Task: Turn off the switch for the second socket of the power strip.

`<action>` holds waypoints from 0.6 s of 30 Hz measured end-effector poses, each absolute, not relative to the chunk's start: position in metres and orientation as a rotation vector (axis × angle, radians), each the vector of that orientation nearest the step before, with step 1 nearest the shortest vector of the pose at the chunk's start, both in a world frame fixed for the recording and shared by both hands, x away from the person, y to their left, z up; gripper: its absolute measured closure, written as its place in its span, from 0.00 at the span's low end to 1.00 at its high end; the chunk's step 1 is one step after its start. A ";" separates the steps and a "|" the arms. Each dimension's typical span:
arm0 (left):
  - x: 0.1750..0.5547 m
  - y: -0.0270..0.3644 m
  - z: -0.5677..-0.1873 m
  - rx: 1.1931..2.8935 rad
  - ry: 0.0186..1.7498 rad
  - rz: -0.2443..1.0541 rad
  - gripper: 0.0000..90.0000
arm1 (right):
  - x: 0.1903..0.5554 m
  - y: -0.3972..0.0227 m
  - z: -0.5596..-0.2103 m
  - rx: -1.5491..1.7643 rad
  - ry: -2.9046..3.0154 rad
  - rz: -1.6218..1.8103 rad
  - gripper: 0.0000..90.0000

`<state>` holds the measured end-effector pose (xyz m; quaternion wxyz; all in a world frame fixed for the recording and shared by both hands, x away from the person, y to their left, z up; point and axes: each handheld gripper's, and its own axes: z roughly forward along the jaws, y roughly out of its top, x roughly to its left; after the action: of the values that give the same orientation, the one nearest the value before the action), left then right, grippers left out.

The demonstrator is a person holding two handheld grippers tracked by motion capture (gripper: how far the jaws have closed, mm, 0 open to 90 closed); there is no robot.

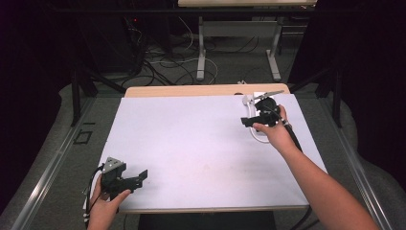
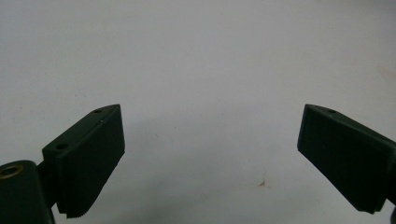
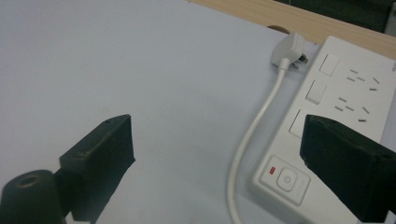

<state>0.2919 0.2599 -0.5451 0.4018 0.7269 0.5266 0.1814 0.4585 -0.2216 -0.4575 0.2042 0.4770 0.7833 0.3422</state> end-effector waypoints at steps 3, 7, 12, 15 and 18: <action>0.292 0.259 -0.545 1.839 1.333 0.458 0.07 | 0.449 -0.222 -0.457 1.321 2.182 0.979 0.08; 0.292 0.259 -0.545 1.846 1.333 0.456 0.07 | 0.437 -0.222 -0.459 1.307 2.180 0.988 0.07; 0.292 0.258 -0.546 1.847 1.333 0.450 0.05 | 0.423 -0.223 -0.463 1.297 2.182 1.005 0.05; 0.292 0.258 -0.546 1.846 1.331 0.452 0.04 | 0.414 -0.225 -0.465 1.297 2.184 1.026 0.04; 0.292 0.258 -0.547 1.845 1.328 0.454 0.03 | 0.406 -0.226 -0.468 1.300 2.182 1.044 0.04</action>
<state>0.2921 0.2576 -0.5466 0.4002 0.7294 0.5251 0.1795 0.4061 -0.2263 -0.4681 0.1963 0.4642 0.7792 0.3726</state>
